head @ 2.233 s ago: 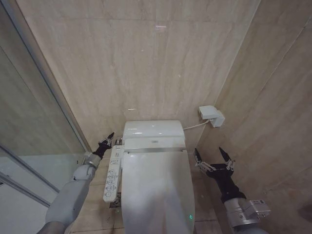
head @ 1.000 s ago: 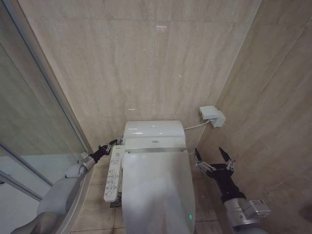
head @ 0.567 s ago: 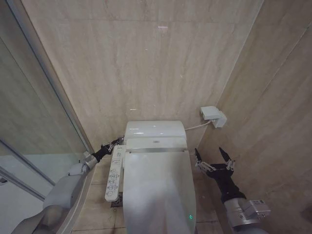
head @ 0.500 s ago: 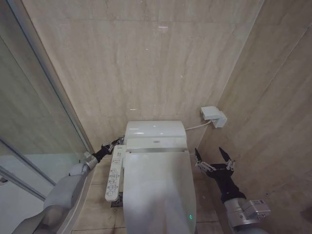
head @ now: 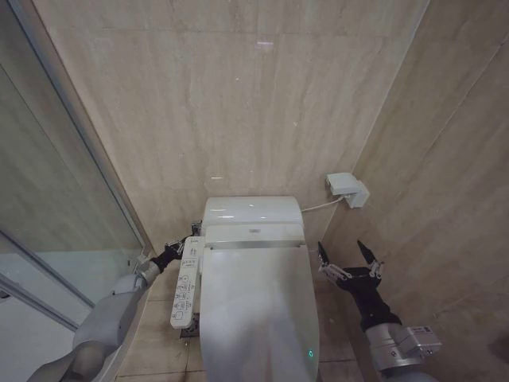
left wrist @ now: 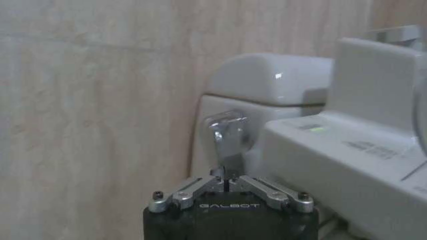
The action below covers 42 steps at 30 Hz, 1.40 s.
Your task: Open the toilet lid, clean the toilet bowl with a toilet brush, close the toilet lid, and flush.
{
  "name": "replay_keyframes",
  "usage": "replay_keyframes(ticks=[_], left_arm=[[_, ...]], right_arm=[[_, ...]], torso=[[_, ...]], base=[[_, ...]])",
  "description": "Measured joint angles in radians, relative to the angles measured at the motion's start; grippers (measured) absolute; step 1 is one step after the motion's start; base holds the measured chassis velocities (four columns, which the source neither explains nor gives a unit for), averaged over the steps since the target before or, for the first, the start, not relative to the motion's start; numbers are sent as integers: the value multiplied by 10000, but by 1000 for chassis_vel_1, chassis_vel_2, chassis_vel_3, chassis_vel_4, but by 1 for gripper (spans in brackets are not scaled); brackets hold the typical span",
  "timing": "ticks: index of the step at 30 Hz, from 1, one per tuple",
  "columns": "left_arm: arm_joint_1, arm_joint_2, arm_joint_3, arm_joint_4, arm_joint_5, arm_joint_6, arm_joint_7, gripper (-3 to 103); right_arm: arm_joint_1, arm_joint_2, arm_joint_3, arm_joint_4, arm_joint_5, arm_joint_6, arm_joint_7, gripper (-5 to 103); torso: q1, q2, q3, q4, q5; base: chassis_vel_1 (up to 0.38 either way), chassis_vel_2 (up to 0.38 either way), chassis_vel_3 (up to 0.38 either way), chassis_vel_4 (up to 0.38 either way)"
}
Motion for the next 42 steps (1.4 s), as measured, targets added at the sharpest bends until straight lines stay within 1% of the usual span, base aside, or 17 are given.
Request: replay_keyframes(ticks=[2,6,10,12,15,16,17,21,22,24,27,28,30,33,34,38,42], left_arm=[[-40,-56,-60,76,-132,14,-127,0],[52,-120,-274,17,-207,-7,-254,0],[349,-126,-450,-469,-405,-83,-818,0],[739,-70,-618,-1383,-474,-48,-1814,0],[1504,-6,-980,-3077,-192,246,-3784,0],[1504,-6,-980,-3077,-192,246,-3784,0],[1751,-10,-1150,-3595,109,310,-4431,0],[2887,115,-1525,-5976,642,1095,-6743,0],[2887,115,-1525,-5976,642,1095,-6743,0],[3480,274,-1629,-7082,671,1598,-7555,0],[4334,584,-1694,-8446,511,2212,-8397,0],[4334,584,-1694,-8446,511,2212,-8397,0],[5008,759,-1931,-9435,454,2544,-8688,0],[6273,885,-2457,-10722,436,2844,-8761,0],[6273,885,-2457,-10722,436,2844,-8761,0],[7955,764,-3271,-12094,609,2927,-8752,0],[8973,650,-3720,-12930,883,2802,-8735,0]], right_arm=[[0,1,0,0,0,0,0,100],[0,1,0,0,0,0,1,100],[1,1,0,0,0,0,0,100],[0,1,0,0,0,0,0,100],[1,0,0,0,0,0,0,100],[1,0,0,0,0,0,0,100],[0,0,0,0,0,0,0,100],[1,1,0,0,0,0,0,100],[1,1,0,0,0,0,0,100],[1,0,0,0,0,0,0,100],[1,2,1,0,0,0,2,100],[1,2,1,0,0,0,2,100],[1,0,0,0,0,0,0,100],[1,1,1,0,0,0,2,100],[1,1,1,0,0,0,2,100],[1,0,0,0,0,0,-2,100],[1,1,0,0,0,0,0,100]], torso=[[1,0,0,-16,-5],[2,0,0,-15,1],[1,0,0,-4,-1],[0,1,-2,-8,0],[-2,3,-3,-7,2],[-2,3,-3,-7,2],[-2,3,-2,-8,1],[-1,4,-3,-6,1],[-1,4,-3,-6,1],[-2,4,-3,-5,4],[-2,4,-2,-6,2],[-2,4,-2,-6,2],[-2,4,-3,-8,1],[-2,4,-3,-8,2],[-2,4,-3,-8,2],[-2,4,-3,-1,1],[-3,4,-3,-7,1]], base=[[0,0,0,0],[0,0,0,0],[0,0,0,0],[0,0,0,0],[0,0,0,0],[0,0,0,0],[0,0,0,0],[0,0,0,0],[0,0,0,0],[0,0,0,0],[0,0,0,0],[0,0,0,0],[0,0,0,0],[0,0,0,0],[0,0,0,0],[0,0,0,0],[0,0,0,0]])
